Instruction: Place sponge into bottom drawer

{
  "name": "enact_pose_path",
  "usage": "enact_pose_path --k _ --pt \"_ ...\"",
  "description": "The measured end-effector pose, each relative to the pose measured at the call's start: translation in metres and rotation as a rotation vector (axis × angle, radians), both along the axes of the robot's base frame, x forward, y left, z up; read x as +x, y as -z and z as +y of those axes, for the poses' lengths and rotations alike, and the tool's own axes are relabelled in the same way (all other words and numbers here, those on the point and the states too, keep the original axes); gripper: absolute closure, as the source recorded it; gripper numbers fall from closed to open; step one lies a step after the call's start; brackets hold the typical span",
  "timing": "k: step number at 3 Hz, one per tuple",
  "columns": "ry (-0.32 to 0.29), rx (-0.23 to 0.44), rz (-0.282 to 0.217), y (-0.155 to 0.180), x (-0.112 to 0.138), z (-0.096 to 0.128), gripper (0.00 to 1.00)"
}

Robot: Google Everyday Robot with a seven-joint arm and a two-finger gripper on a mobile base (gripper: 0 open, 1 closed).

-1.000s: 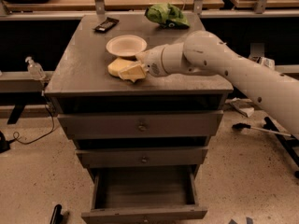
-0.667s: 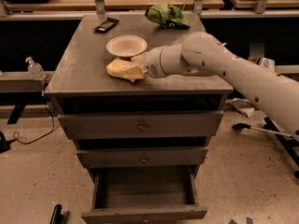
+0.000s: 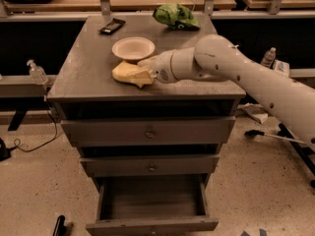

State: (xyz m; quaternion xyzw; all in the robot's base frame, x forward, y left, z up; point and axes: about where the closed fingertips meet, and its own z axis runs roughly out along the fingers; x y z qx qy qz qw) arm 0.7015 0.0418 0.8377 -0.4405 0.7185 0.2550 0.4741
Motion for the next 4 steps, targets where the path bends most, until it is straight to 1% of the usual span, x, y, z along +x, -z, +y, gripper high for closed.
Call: enact_pose_path --k 1,2,3,4 --pt "-0.028 0.043 -0.029 -0.014 -0.003 -0.012 0.94" --pt "-0.075 0.085 -0.113 -0.042 -0.015 -0.044 1.00" --pt "-0.133 0.081 -0.213 -0.059 -0.043 -0.082 1.00" --pt "-0.133 0.081 -0.213 -0.059 -0.043 -0.082 1.00"
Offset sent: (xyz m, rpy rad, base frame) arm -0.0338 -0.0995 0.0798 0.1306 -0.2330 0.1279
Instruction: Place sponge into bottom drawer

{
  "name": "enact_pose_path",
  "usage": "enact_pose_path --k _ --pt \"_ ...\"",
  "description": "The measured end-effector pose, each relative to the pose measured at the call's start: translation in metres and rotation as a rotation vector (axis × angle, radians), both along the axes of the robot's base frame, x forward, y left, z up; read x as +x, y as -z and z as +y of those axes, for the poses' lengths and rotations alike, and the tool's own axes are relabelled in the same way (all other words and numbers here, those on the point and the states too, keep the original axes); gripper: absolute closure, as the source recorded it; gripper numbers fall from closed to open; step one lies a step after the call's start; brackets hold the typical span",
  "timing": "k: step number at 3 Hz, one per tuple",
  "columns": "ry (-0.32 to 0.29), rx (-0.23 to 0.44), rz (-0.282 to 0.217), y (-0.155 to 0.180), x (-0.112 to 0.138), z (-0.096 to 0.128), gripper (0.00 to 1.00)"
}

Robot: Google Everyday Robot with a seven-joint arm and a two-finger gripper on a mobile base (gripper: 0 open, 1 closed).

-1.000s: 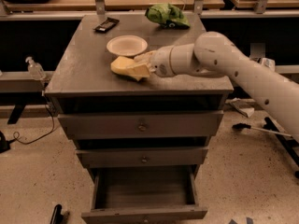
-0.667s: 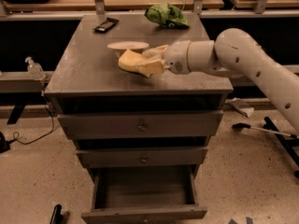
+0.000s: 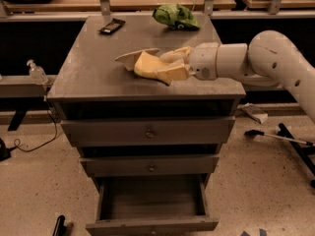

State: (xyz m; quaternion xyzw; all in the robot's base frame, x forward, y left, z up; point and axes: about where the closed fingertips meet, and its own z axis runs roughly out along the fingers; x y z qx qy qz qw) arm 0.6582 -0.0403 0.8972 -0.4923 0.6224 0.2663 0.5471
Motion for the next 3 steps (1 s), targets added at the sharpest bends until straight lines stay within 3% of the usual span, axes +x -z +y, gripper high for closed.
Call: enact_pose_path --k 1,3 --pt "-0.037 -0.019 0.052 0.016 -0.003 0.002 1.00" --pt "-0.091 -0.067 0.144 0.067 -0.053 0.003 1.00"
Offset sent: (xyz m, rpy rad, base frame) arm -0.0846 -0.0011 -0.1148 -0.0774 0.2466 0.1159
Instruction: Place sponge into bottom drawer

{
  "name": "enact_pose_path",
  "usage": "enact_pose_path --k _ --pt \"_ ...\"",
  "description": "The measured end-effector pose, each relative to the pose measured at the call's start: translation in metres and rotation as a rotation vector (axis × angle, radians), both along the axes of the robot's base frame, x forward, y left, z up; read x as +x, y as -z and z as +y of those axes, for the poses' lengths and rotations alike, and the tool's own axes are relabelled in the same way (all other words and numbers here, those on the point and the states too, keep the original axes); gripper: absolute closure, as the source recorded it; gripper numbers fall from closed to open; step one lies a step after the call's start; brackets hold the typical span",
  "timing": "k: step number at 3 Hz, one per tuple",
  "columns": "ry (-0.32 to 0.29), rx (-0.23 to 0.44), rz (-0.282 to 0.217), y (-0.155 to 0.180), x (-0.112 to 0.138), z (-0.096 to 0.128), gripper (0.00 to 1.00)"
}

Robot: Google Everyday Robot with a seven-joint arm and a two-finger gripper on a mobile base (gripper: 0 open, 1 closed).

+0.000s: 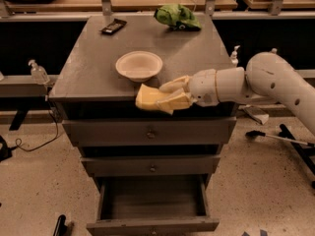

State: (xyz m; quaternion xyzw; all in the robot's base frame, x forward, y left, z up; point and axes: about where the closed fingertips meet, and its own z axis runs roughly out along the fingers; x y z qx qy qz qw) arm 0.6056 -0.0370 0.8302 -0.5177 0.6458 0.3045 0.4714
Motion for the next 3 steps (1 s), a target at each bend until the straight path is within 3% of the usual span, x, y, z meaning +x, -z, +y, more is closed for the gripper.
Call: enact_pose_path --k 2,3 --pt "-0.046 -0.087 -0.025 0.022 -0.042 -0.001 1.00" --pt "-0.106 -0.040 -0.063 0.047 -0.075 -0.004 1.00"
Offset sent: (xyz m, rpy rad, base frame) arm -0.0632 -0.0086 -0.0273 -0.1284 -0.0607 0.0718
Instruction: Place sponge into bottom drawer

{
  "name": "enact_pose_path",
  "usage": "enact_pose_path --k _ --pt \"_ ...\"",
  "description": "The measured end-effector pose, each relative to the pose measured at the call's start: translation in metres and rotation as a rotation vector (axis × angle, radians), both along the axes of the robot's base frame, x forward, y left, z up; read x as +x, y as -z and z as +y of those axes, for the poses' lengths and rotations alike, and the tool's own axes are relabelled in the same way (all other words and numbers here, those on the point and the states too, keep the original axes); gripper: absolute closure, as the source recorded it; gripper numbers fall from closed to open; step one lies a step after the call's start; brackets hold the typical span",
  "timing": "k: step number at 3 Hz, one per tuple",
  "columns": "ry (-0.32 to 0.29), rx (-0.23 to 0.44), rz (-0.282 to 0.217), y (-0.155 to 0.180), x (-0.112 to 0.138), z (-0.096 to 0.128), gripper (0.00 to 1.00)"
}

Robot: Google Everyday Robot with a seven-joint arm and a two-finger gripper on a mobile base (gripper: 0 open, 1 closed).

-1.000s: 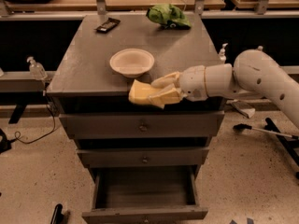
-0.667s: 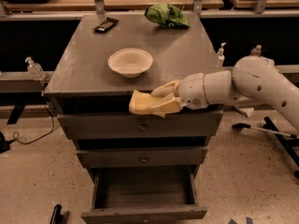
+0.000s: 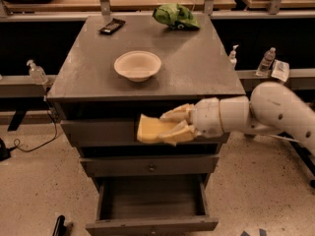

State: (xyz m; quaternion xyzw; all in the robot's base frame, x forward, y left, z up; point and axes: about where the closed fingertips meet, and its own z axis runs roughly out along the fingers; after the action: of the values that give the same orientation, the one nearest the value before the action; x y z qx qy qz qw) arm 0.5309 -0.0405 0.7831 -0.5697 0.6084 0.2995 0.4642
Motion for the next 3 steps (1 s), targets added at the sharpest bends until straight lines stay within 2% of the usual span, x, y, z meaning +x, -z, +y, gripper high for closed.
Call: enact_pose_path --k 1,2,3 --pt "-0.052 0.080 -0.040 0.033 -0.024 -0.002 1.00" --pt "-0.063 0.089 -0.056 0.039 -0.026 -0.002 1.00" --pt "-0.082 0.090 -0.031 0.053 -0.022 0.001 1.00"
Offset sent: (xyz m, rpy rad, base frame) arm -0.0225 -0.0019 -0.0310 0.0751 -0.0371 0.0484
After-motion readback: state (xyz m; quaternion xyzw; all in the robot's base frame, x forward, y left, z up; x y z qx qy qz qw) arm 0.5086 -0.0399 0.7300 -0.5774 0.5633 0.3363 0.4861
